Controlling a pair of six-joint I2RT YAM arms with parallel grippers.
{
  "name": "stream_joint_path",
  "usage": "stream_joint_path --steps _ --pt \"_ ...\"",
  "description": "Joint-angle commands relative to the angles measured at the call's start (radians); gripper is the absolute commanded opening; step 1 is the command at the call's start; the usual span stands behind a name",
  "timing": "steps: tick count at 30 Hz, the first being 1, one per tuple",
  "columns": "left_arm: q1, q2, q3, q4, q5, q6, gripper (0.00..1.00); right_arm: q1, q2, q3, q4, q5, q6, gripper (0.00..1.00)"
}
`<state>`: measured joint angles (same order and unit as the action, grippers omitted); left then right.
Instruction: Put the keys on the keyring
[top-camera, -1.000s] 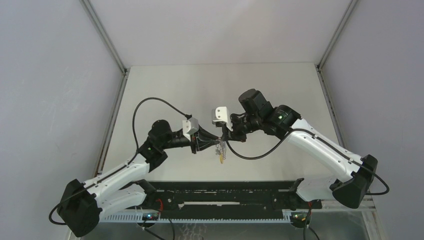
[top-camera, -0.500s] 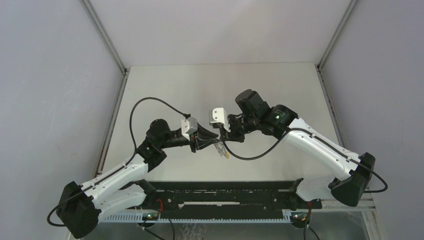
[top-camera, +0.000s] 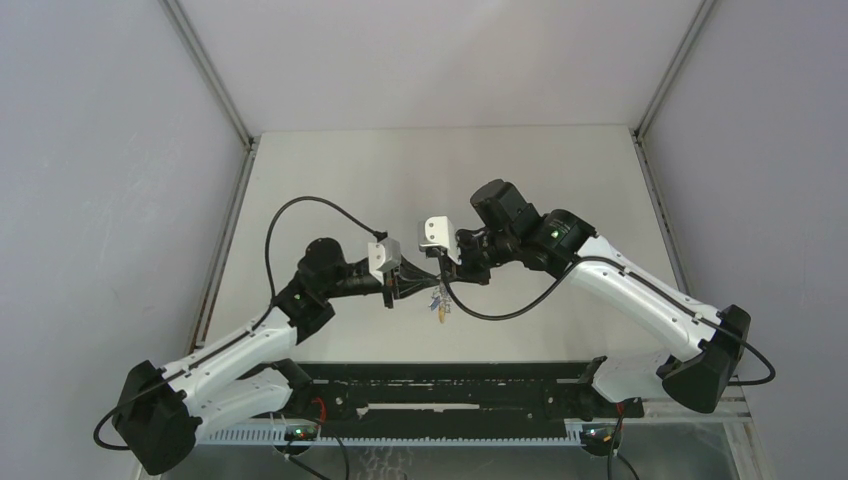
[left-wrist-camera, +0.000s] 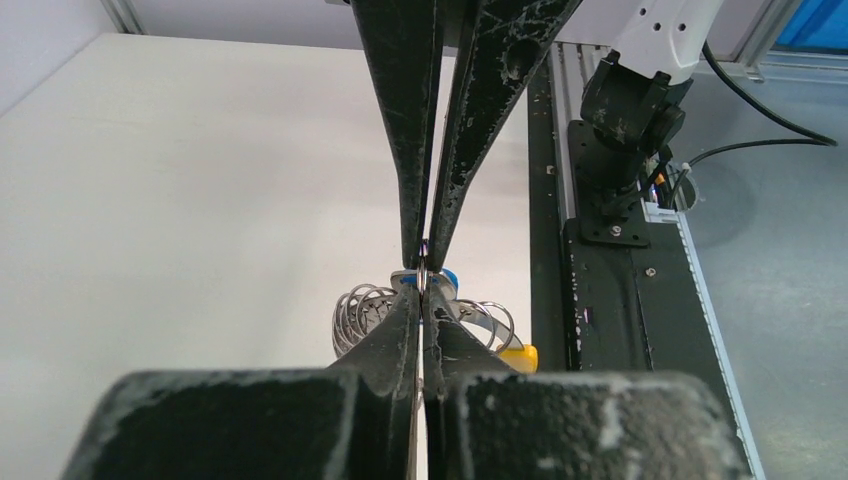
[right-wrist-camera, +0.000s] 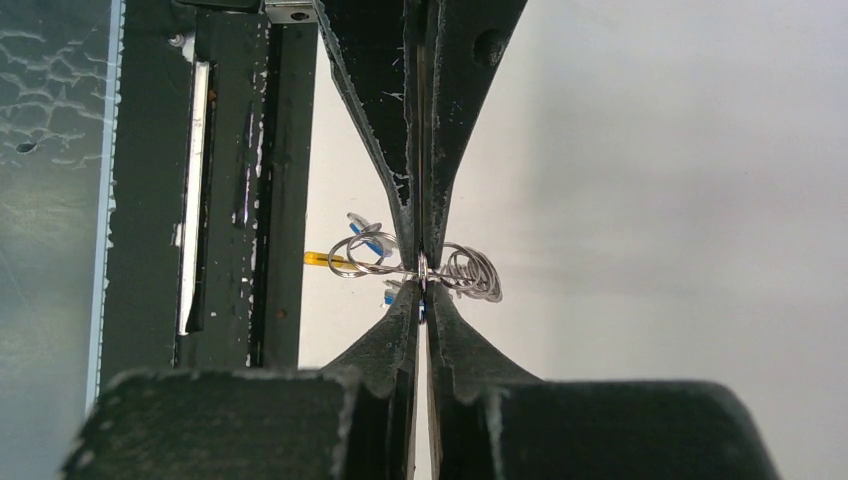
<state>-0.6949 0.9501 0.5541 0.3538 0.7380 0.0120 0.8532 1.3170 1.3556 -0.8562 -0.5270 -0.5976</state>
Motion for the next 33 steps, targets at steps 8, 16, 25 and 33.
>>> stream_joint_path --steps 8,16,25,33 --pt "0.0 -0.043 0.03 0.062 -0.036 0.011 0.0 -0.047 -0.073 0.011 0.077 -0.099 0.026 0.07" --pt "0.0 -0.069 -0.021 0.193 -0.082 -0.035 0.0 -0.18 -0.21 -0.162 0.333 -0.299 0.208 0.24" --pt "0.0 -0.078 -0.052 0.296 -0.073 -0.069 0.0 -0.204 -0.186 -0.196 0.437 -0.367 0.281 0.25" --pt "0.0 -0.088 -0.053 0.305 -0.064 -0.07 0.0 -0.204 -0.159 -0.197 0.457 -0.383 0.284 0.24"
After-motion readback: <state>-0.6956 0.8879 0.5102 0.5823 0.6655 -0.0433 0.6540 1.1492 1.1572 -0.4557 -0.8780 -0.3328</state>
